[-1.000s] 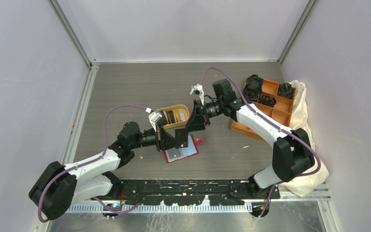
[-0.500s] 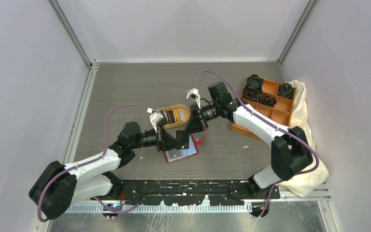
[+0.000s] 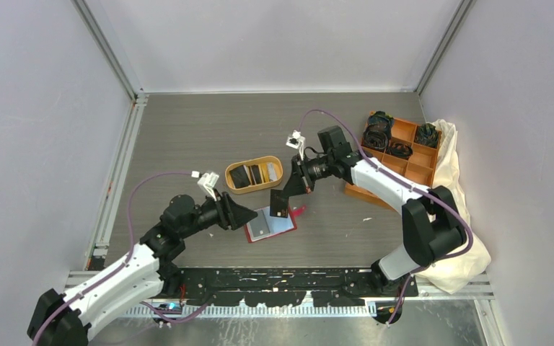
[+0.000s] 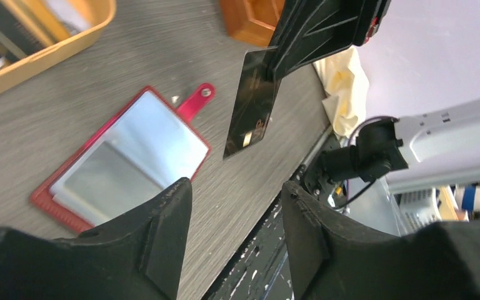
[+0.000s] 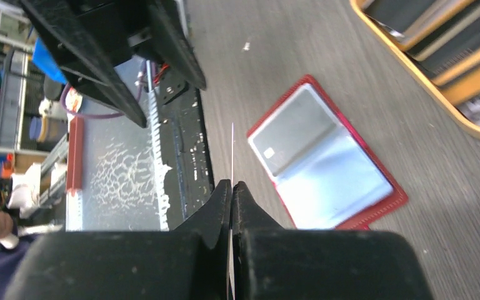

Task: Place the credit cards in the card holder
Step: Insert the credit card into the card holder.

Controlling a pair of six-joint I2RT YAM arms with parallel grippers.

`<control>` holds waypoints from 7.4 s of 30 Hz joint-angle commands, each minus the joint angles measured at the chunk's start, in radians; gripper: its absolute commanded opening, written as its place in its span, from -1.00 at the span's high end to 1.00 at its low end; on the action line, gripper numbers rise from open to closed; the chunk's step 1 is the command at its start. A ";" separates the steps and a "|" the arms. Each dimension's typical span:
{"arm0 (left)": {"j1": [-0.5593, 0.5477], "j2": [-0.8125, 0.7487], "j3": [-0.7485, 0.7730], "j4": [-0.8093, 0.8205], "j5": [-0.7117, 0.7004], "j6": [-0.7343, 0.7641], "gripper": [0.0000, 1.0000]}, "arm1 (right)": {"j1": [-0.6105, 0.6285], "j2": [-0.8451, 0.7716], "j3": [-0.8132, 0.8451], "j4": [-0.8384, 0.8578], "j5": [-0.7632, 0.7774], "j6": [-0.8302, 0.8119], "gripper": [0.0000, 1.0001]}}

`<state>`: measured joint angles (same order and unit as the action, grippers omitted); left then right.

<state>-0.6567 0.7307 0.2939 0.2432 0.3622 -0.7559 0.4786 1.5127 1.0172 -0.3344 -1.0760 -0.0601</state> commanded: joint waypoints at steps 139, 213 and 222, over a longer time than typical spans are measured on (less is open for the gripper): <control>-0.064 0.546 0.137 -0.171 -0.206 -0.049 0.43 | 0.113 0.440 0.025 0.063 0.353 0.455 0.92; -0.510 1.014 0.800 -0.757 -0.812 0.026 0.40 | 0.107 0.489 0.111 -0.030 0.346 0.384 0.33; -0.488 0.952 0.745 -0.726 -0.797 0.027 0.39 | 0.104 0.468 0.133 -0.062 0.333 0.354 0.14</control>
<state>-1.1584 1.7439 1.0657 -0.4934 -0.4164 -0.7292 0.5808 1.9835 1.1305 -0.3592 -0.8246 0.3614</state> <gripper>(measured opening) 0.301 0.413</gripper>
